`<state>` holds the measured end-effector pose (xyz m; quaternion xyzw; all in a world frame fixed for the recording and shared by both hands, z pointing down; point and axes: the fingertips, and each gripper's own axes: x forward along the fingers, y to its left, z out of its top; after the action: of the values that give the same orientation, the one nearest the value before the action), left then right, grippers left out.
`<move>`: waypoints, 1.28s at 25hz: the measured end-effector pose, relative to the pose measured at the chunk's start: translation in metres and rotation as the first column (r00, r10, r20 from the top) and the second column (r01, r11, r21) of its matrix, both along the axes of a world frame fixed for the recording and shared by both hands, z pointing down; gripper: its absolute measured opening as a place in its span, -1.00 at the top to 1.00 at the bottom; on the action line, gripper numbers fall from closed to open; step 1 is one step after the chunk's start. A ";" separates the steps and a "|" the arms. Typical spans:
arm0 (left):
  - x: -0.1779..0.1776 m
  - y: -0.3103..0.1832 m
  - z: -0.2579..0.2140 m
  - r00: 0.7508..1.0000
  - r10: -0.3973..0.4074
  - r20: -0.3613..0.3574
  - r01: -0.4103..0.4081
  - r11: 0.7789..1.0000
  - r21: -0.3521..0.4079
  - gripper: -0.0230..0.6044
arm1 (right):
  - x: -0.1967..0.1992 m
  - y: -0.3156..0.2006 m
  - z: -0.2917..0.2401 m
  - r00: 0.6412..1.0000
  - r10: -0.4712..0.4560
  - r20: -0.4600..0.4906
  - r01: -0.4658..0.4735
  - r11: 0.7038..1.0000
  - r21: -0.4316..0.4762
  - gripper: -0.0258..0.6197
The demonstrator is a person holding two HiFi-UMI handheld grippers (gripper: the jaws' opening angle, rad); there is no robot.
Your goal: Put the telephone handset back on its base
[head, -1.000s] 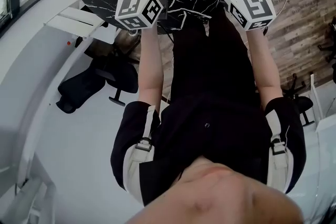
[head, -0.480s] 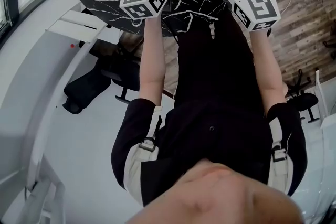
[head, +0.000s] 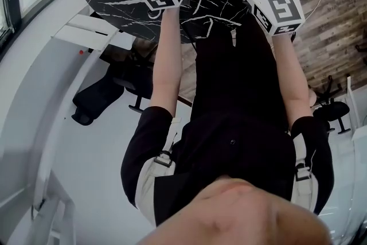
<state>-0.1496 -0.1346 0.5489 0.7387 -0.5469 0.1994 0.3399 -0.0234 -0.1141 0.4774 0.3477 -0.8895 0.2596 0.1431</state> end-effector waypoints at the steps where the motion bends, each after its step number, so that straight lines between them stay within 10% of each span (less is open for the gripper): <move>1: 0.001 -0.003 0.003 1.000 0.001 0.002 -0.001 1.000 -0.004 0.19 | 0.000 -0.001 0.001 1.000 0.002 0.001 -0.002 1.000 -0.004 0.83; 32: 0.001 -0.038 0.047 0.992 -0.009 0.124 0.016 0.998 -0.055 0.18 | 0.004 -0.016 0.017 1.000 0.009 -0.006 -0.009 0.999 -0.041 0.83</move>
<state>-0.1488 -0.1723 0.5958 0.7116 -0.5657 0.2578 0.3273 -0.0199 -0.1301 0.4939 0.3493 -0.8821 0.2773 0.1516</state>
